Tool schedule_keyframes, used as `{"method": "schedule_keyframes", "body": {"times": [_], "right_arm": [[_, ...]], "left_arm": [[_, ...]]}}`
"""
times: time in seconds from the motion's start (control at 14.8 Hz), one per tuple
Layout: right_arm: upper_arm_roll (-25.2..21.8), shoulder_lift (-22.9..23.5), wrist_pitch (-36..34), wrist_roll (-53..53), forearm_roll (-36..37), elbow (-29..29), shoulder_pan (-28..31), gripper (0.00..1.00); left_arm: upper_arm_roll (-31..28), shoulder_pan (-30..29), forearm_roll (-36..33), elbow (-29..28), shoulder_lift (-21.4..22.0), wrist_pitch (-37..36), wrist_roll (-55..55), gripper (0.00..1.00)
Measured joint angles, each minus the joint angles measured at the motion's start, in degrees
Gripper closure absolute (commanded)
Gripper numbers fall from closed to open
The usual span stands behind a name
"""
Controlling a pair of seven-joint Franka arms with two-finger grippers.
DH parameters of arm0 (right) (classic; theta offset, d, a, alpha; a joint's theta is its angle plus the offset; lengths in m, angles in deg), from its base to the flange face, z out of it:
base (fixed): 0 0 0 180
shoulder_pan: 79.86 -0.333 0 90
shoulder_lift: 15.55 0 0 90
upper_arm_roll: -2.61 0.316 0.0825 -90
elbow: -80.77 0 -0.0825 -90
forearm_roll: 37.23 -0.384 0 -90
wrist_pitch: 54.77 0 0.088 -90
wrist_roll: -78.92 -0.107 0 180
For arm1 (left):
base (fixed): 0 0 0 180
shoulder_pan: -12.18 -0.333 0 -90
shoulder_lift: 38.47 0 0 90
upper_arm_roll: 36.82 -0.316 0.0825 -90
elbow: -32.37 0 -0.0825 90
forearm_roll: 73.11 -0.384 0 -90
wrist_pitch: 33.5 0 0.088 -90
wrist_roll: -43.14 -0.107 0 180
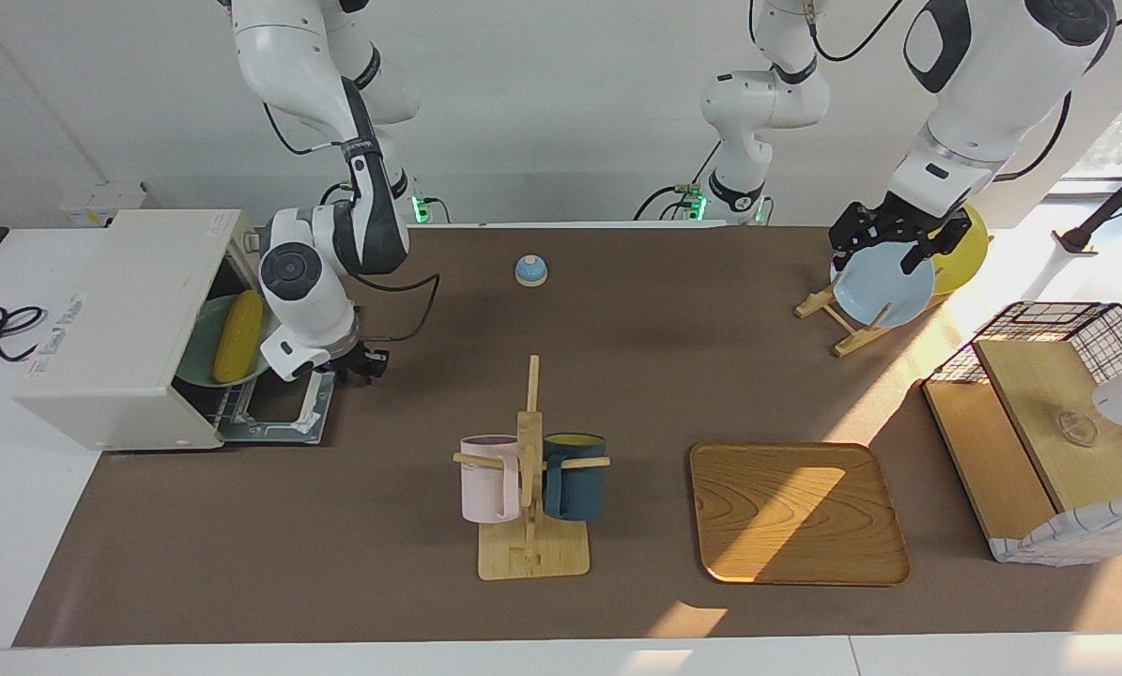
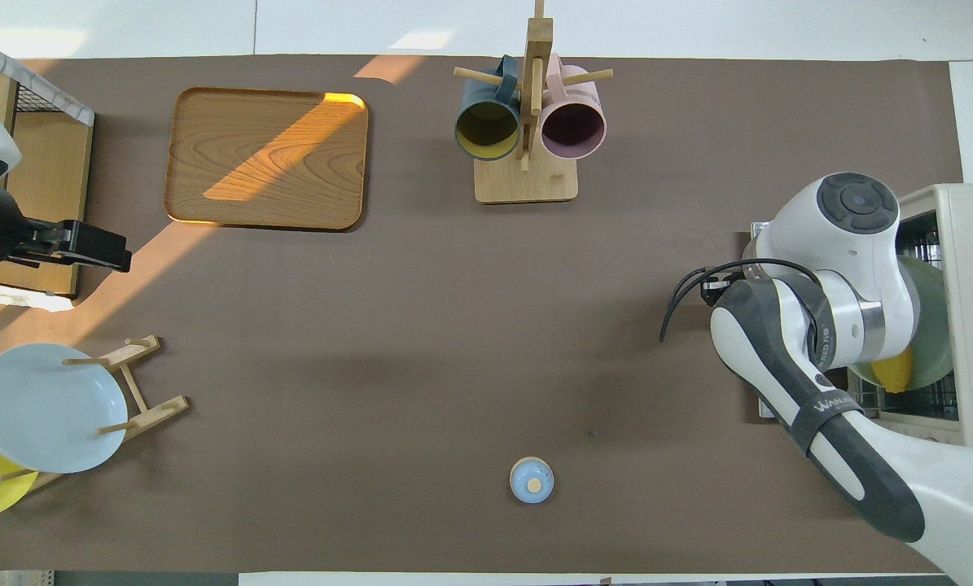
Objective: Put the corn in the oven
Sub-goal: 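Release the plate and withdraw the right gripper from the oven, then push the oven door closed with the right gripper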
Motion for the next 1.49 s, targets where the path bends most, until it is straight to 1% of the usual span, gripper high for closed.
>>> {"method": "schedule_keyframes", "body": {"times": [0.2,0.41,0.81,1.15,1.36,1.49], "right_arm": [[0.00,0.00,0.00,0.03,0.11,0.25,0.00,1.00],[0.00,0.00,-0.46,0.93,1.76,0.28,0.08,1.00],[-0.26,-0.62,-5.13,3.80,4.42,-0.90,0.60,1.00],[0.36,-1.60,-13.09,9.20,3.31,-5.59,1.77,1.00],[0.31,-3.11,-20.52,12.19,3.55,-10.13,2.88,1.00],[0.22,-4.32,-25.34,15.74,3.91,-13.43,4.89,1.00]], "left_arm": [[0.00,0.00,0.00,0.00,0.00,0.00,0.00,0.00],[0.00,0.00,0.00,0.00,0.00,0.00,0.00,0.00],[0.00,0.00,0.00,0.00,0.00,0.00,0.00,0.00],[0.00,0.00,0.00,0.00,0.00,0.00,0.00,0.00],[-0.01,0.00,0.00,0.00,0.00,0.00,0.00,0.00],[-0.01,0.00,0.00,0.00,0.00,0.00,0.00,0.00]]}}
